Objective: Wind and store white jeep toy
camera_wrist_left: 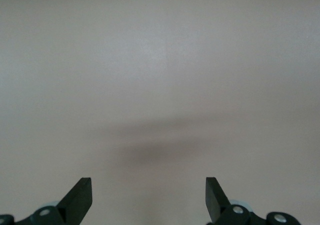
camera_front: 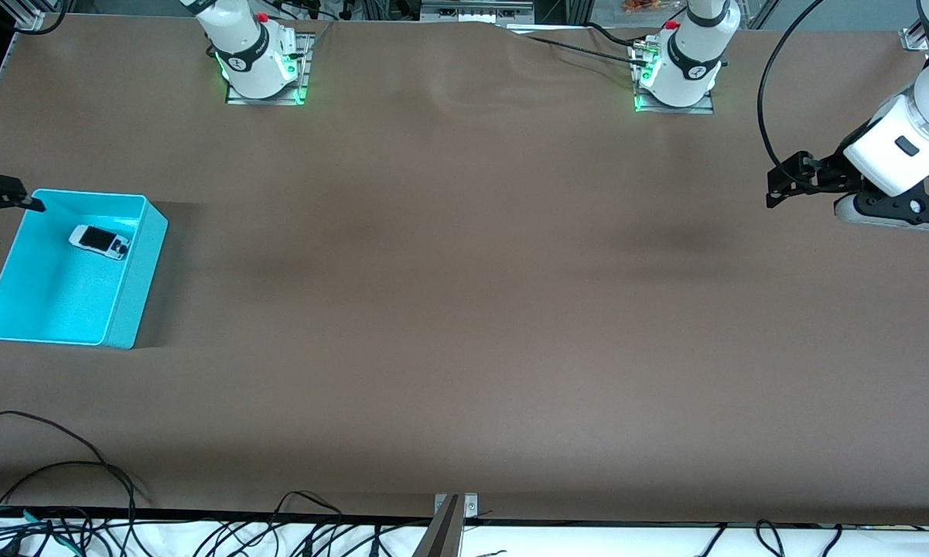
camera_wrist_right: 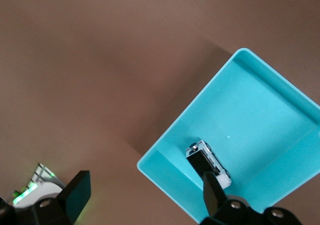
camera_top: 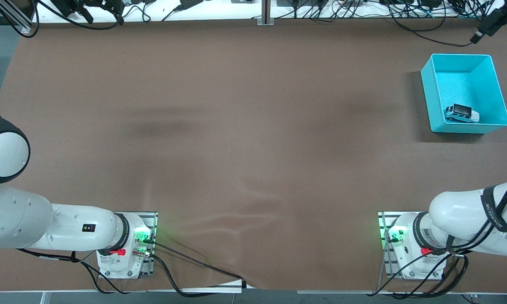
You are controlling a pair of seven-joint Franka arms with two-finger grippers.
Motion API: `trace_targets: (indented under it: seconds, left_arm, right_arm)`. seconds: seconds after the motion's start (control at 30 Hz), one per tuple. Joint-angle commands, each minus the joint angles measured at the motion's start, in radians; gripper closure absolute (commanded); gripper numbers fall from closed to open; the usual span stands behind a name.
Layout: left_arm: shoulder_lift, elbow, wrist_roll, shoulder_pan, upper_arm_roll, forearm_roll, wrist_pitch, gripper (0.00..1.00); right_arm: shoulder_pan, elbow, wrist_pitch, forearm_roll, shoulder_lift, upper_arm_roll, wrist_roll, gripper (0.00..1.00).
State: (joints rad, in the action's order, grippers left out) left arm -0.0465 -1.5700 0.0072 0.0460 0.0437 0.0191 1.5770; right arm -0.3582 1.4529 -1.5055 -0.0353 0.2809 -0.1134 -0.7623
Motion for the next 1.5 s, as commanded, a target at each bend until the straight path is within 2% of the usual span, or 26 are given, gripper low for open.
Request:
trace_targets:
  seconds: [0.0, 0.27, 0.57, 1.03, 1.17, 1.37, 1.47]
  left_arm:
    - [-0.015, 0.031, -0.006, 0.006, -0.002, 0.01, -0.009, 0.0]
    - [-0.015, 0.031, -0.006, 0.006, -0.002, 0.012, -0.009, 0.0]
    - [-0.015, 0.031, -0.006, 0.005, -0.002, 0.012, -0.009, 0.0]
    - [-0.015, 0.031, -0.006, 0.008, -0.002, 0.01, -0.009, 0.0]
    - [-0.015, 0.031, -0.006, 0.009, -0.002, 0.01, -0.009, 0.0]
    - [-0.015, 0.031, -0.006, 0.009, -0.001, 0.009, -0.009, 0.0]
    - [-0.015, 0.031, -0.006, 0.009, -0.001, 0.009, -0.009, 0.0]
  right_arm:
    - [0.001, -0.008, 0.034, 0.029, -0.034, -0.072, 0.254, 0.0]
    - [0.025, -0.103, 0.094, 0.067, -0.04, -0.155, 0.576, 0.0]
    - [0.071, -0.143, 0.093, 0.071, -0.032, -0.16, 0.805, 0.0]
    - [0.078, -0.103, 0.07, 0.083, -0.048, -0.158, 0.834, 0.0]
    - [0.078, 0.006, 0.001, 0.087, -0.124, -0.157, 0.833, 0.0]
    - [0.076, 0.312, -0.168, 0.091, -0.345, -0.146, 0.834, 0.0]
    - [0.077, 0.371, -0.186, 0.089, -0.394, -0.137, 0.833, 0.0]
